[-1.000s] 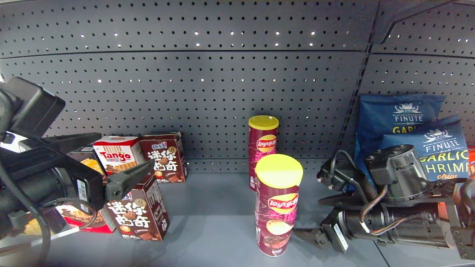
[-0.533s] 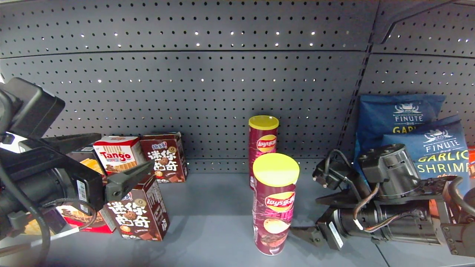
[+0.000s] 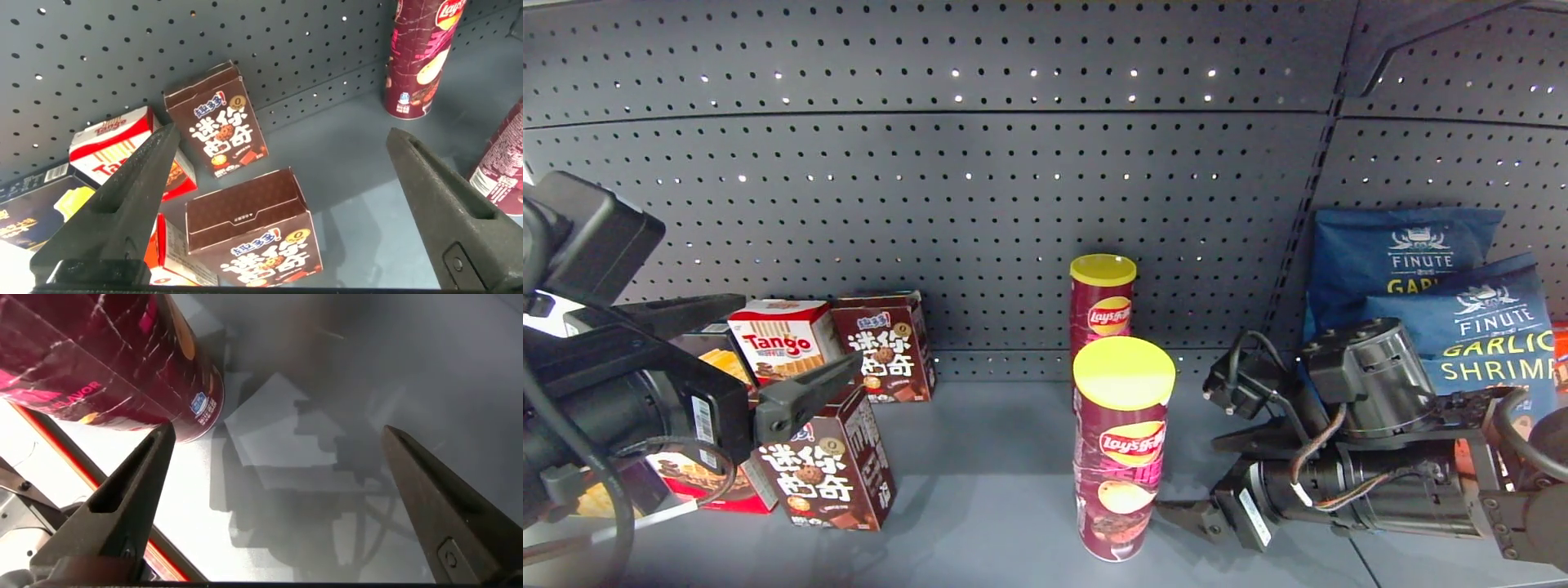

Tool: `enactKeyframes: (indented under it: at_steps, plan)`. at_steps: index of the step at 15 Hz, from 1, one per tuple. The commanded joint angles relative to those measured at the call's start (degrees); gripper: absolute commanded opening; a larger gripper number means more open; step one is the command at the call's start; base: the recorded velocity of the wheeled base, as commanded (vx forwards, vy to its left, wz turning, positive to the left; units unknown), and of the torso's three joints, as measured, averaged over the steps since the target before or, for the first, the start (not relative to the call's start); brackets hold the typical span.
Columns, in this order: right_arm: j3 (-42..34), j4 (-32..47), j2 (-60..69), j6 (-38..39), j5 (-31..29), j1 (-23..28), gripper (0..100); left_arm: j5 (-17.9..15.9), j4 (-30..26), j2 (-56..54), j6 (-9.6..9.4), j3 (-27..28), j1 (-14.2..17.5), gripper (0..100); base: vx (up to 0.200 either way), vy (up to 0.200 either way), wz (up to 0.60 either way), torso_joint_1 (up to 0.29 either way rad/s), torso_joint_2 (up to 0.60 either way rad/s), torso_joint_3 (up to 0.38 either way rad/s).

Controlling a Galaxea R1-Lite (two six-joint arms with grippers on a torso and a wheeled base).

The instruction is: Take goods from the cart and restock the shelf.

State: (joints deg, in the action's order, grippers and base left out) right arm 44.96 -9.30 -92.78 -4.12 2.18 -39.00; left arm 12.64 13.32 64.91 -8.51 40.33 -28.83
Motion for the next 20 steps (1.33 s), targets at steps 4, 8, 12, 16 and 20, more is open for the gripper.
enactKeyframes:
  at_steps: [4,8,12,16,20]
  plan:
    - [-0.2,0.0,0.8,0.0,0.0,0.2,100,0.0,0.0,0.0,-0.02,0.0,0.0,100,0.000,0.000,0.00,0.000,0.00,0.000]
    - [-0.4,0.0,0.7,0.0,0.0,0.2,100,0.0,0.0,-0.3,0.34,-0.2,0.5,100,0.000,0.000,0.00,0.000,0.00,0.000]
    - [-0.7,-0.1,8.3,0.5,-0.8,1.6,100,0.1,0.2,-2.2,0.42,0.5,0.5,100,0.000,0.000,0.00,0.000,0.00,0.000]
    - [-4.4,0.0,26.6,2.8,-4.9,9.6,100,0.9,3.5,-13.1,0.16,-3.9,0.7,100,0.000,0.000,0.00,0.000,0.00,0.000]
    - [-16.0,0.1,45.4,2.9,-4.9,27.2,100,5.9,3.3,-23.7,-0.10,-16.4,0.9,100,0.000,0.000,0.00,0.000,0.00,0.000]
